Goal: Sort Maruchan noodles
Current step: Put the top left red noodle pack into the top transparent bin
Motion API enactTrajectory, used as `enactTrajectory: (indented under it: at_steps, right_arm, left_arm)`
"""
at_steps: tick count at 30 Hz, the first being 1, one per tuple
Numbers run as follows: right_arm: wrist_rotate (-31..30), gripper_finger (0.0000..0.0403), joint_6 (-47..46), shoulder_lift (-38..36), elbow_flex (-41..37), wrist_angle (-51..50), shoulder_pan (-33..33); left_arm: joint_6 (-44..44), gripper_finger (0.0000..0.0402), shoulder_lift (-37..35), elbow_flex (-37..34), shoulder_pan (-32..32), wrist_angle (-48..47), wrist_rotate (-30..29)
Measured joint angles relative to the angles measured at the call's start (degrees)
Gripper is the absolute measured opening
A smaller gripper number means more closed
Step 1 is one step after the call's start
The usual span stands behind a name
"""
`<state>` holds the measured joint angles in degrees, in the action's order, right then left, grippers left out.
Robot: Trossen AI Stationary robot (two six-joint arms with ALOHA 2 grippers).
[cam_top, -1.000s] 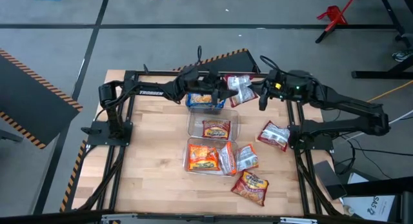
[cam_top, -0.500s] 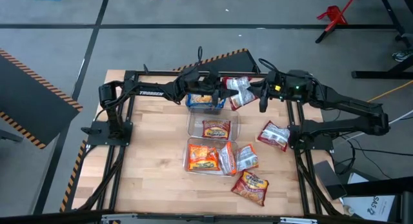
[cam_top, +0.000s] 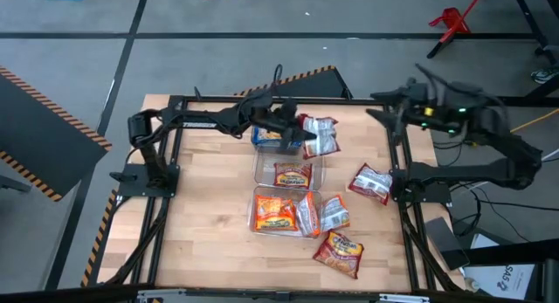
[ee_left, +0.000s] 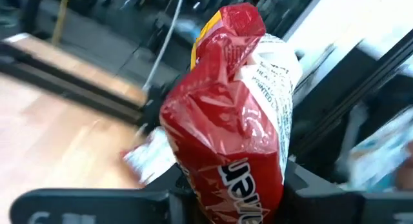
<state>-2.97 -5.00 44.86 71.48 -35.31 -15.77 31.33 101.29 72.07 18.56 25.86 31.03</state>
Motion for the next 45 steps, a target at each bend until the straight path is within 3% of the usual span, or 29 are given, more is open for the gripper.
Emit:
enactTrajectory:
  at_steps: [5,8,12,16,24,37,45]
  right_arm:
    - [-1.4,0.0219,0.5,-2.3,2.8,-4.4,0.0]
    - [-2.1,0.0212,0.5,-3.9,2.8,-6.7,0.0]
    - [-2.5,0.0205,-0.6,-4.6,2.7,-9.8,0.0]
    - [-2.9,0.0202,-0.6,-4.6,2.7,-10.5,0.0]
    - [-4.4,0.0202,-0.7,-4.1,2.7,-10.3,0.0]
    - [-4.1,0.0202,-1.2,-4.0,2.7,-11.7,0.0]
    - [-4.1,0.0202,-1.2,-4.0,2.7,-11.7,0.0]
  left_arm:
    - [-13.5,0.009,-6.2,1.4,-2.9,-18.7,-11.4]
    - [-20.4,0.009,-10.1,2.4,-6.3,-29.2,-25.8]
    - [-26.5,0.009,-12.7,2.8,-12.8,-40.1,-49.8]
    - [-27.5,0.009,-12.6,2.8,-18.8,-45.5,-61.7]
    - [-27.0,0.009,-9.2,2.8,-25.2,-49.0,-72.7]
    - [-21.4,0.009,-4.6,2.8,-27.0,-53.5,-74.6]
    - [-22.8,0.009,-4.5,2.8,-27.4,-56.4,-75.4]
